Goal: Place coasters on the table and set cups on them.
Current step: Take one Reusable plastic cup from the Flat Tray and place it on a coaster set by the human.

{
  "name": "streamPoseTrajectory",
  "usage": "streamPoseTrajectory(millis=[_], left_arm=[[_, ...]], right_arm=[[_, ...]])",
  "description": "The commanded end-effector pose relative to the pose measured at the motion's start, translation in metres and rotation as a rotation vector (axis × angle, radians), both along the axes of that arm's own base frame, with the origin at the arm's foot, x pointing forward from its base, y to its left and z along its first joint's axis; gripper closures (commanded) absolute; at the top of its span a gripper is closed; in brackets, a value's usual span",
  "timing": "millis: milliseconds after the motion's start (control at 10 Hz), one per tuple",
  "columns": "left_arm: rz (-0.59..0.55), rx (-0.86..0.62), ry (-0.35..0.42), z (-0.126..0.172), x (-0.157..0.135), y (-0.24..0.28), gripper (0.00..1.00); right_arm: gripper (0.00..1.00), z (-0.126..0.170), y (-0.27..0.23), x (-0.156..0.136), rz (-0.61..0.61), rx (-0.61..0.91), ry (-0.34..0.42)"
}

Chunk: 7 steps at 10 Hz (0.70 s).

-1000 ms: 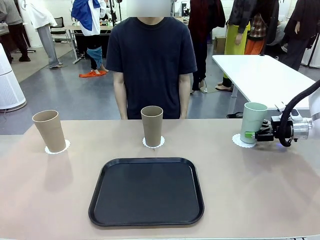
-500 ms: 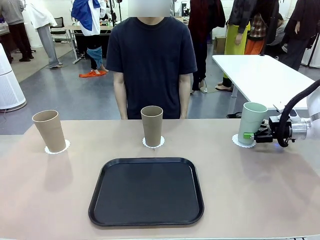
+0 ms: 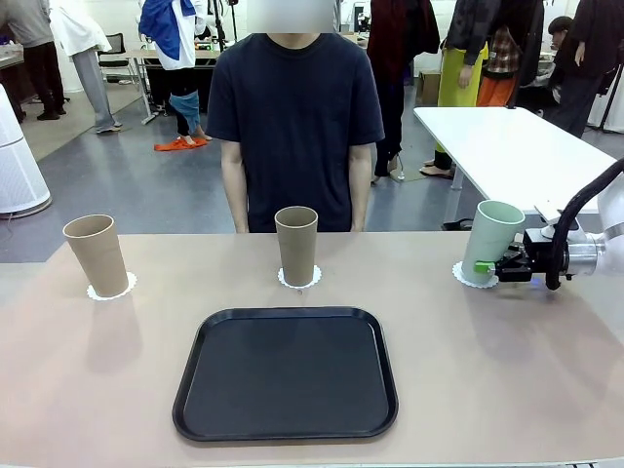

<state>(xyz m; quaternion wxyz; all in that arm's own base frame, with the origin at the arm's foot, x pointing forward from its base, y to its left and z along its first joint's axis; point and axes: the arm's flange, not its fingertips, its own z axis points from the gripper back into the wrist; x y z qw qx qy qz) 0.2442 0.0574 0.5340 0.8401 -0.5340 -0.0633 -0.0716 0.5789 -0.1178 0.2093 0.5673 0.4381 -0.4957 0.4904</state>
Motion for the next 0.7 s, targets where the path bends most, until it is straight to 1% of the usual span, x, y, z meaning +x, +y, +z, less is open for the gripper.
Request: streamPoseTrajectory(millis=[0,300,400,500,600], left_arm=[[0.014,-0.007,0.007,0.0022,0.0,-0.0022,0.0],[0.014,-0.007,0.007,0.0022,0.0,-0.0022,0.0],[0.014,-0.007,0.007,0.0022,0.0,-0.0022,0.0],[0.014,-0.007,0.007,0.0022,0.0,-0.0022,0.0],[0.014,-0.007,0.007,0.0022,0.0,-0.0022,0.0]], right_arm=[[0.21,-0.004,0.0011,0.0082,0.013,-0.021,-0.006],[0.21,-0.0071,-0.0005,0.0169,-0.017,-0.032,0.019],[0.21,-0.0071,-0.001,0.0178,-0.01,-0.036,0.021],[0.0,-0.007,-0.0016,0.0153,0.005,-0.035,0.019],[0.0,-0.0049,-0.0009,0.0147,0.004,-0.037,0.014]])
